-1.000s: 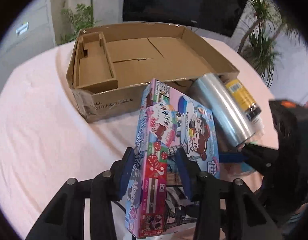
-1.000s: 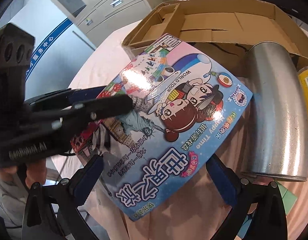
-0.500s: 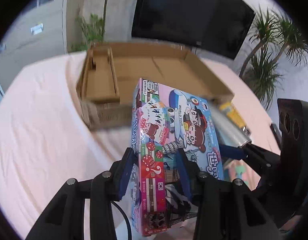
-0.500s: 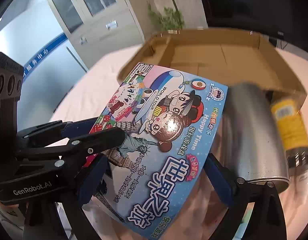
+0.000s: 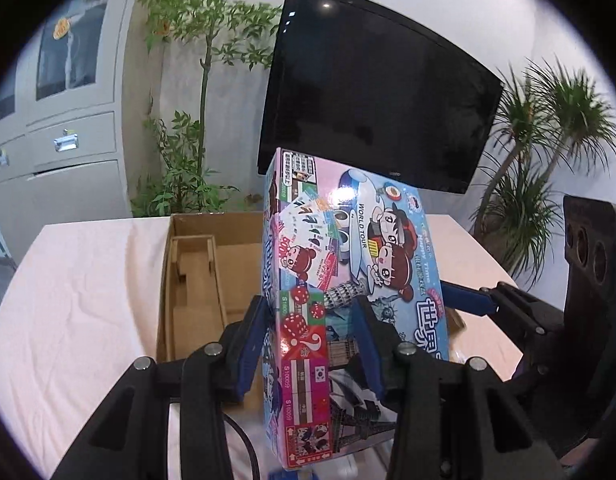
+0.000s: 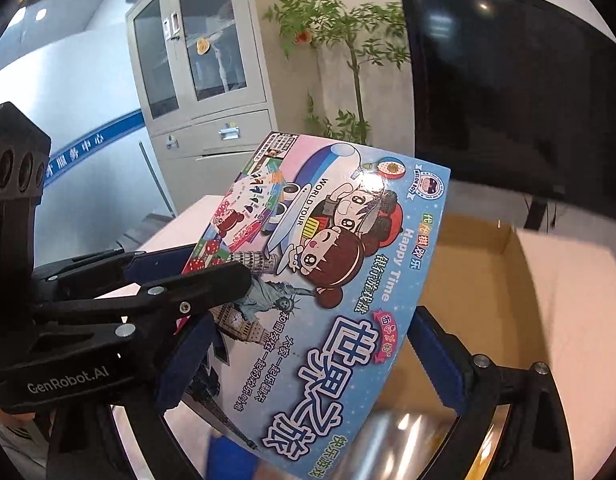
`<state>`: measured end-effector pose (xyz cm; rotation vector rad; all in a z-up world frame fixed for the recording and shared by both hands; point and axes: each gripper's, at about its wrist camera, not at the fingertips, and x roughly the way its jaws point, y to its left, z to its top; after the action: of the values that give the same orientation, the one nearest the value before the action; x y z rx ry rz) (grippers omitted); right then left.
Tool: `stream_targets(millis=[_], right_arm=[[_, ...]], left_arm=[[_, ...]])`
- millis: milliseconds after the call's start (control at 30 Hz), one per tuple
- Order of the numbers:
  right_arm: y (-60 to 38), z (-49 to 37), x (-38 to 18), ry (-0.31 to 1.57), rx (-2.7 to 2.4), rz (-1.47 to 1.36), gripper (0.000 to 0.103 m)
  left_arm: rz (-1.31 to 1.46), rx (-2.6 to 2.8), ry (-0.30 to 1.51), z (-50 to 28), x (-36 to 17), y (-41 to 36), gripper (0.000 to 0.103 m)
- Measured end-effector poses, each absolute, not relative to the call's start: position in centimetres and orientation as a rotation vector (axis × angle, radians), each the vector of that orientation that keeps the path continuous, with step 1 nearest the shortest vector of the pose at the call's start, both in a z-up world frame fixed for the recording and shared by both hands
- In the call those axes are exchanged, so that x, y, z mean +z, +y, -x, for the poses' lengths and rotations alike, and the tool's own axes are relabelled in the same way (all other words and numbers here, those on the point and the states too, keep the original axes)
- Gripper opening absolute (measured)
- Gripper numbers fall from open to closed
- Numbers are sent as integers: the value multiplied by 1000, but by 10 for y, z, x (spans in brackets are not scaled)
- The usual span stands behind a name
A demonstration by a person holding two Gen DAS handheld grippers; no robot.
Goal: Organize rigid objects
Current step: 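Carry the toy game box into the cardboard box and open the left tool, then grasp the silver metal can with the right tool and lift it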
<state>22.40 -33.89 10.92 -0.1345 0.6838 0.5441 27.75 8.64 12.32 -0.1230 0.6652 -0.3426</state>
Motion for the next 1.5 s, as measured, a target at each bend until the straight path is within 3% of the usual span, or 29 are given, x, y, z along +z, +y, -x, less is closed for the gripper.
stream_targets(millis=[167, 400, 567, 667, 700, 733, 800, 833, 900, 967, 1000, 1033, 1067, 1100, 1200, 1433, 1500], right_arm=[[-340, -308, 84, 834, 578, 206, 98], [-335, -375, -21, 1135, 627, 178, 97], [-330, -377, -31, 1233, 685, 191, 100], [-341, -377, -27, 1238, 746, 163, 97], [-345, -370, -27, 1222, 745, 154, 87], [-351, -372, -27, 1224, 742, 118, 68], [-351, -373, -31, 1230, 733, 104, 47], [-348, -371, -30, 1215, 738, 109, 41], [-337, -362, -29, 1241, 800, 74, 37], [-329, -347, -20, 1219, 832, 111, 38], [-326, -333, -11, 1179, 786, 175, 50], [-329, -322, 0, 1123, 726, 232, 78], [-338, -308, 14, 1057, 667, 262, 93], [-354, -291, 31, 984, 630, 251, 103], [-413, -248, 62, 905, 597, 131, 103], [-520, -140, 51, 907, 448, -72, 103], [-531, -123, 36, 948, 450, -91, 93]], left_arm=[[209, -334, 827, -339, 72, 89, 42], [273, -232, 1073, -374, -23, 97, 39], [242, -241, 1027, -355, -13, 108, 33], [194, -209, 997, -339, -5, 113, 33], [178, -206, 982, -334, -1, 116, 33], [173, -205, 969, -325, 2, 119, 33], [157, -183, 944, -313, 12, 122, 33], [129, -168, 902, -301, 22, 125, 33], [73, -127, 815, -283, 46, 130, 33], [24, -82, 723, -266, 73, 135, 35], [-11, -50, 675, -255, 89, 138, 49], [-53, -12, 618, -241, 105, 141, 62], [-90, 30, 563, -229, 117, 143, 95], [-144, 98, 484, -211, 128, 144, 102], [-262, 186, 397, -178, 129, 134, 102], [-54, 43, 526, -131, 71, 106, 102], [15, -30, 574, -126, 53, 93, 102]])
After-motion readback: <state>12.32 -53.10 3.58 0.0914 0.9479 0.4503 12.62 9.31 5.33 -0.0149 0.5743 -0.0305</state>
